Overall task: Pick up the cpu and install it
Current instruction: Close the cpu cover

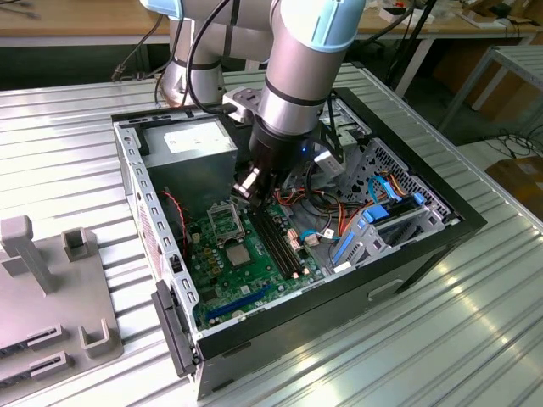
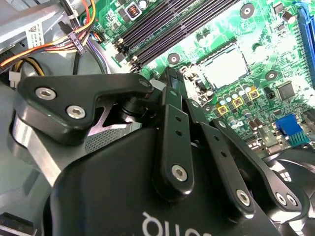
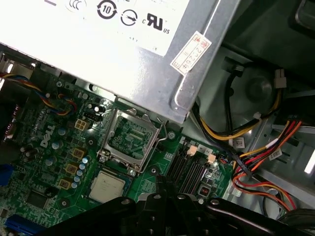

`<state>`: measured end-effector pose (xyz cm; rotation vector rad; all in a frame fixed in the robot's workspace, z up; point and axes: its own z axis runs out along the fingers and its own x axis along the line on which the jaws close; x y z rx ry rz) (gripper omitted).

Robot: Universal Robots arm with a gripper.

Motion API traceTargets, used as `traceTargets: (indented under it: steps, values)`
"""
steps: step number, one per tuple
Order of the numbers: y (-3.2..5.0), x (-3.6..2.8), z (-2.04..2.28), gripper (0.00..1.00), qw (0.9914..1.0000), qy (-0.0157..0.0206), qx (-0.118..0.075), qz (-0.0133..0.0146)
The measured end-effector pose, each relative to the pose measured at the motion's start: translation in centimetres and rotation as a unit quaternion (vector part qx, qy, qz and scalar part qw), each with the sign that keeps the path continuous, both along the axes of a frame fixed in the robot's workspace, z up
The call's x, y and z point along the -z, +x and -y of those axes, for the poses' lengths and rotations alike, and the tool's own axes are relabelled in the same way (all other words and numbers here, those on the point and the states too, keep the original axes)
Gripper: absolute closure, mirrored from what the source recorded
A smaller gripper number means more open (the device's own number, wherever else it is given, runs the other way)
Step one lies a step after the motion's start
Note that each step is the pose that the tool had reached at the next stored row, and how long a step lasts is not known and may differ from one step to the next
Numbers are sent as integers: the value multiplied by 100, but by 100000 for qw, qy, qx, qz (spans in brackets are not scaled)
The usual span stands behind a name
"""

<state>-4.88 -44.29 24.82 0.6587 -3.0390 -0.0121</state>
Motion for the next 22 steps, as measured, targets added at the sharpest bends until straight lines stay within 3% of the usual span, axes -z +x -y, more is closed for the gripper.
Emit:
traceTargets:
  steps: [13, 16, 20, 22]
  values:
    - [-1, 11, -1, 89, 100000, 111, -249, 5]
    - [-1, 19, -19, 89, 99997, 157, -751, 1]
    - [13, 29, -69, 89, 99982, 163, -1881, -1]
    - [15, 42, -80, 89, 99918, 156, -4047, -5]
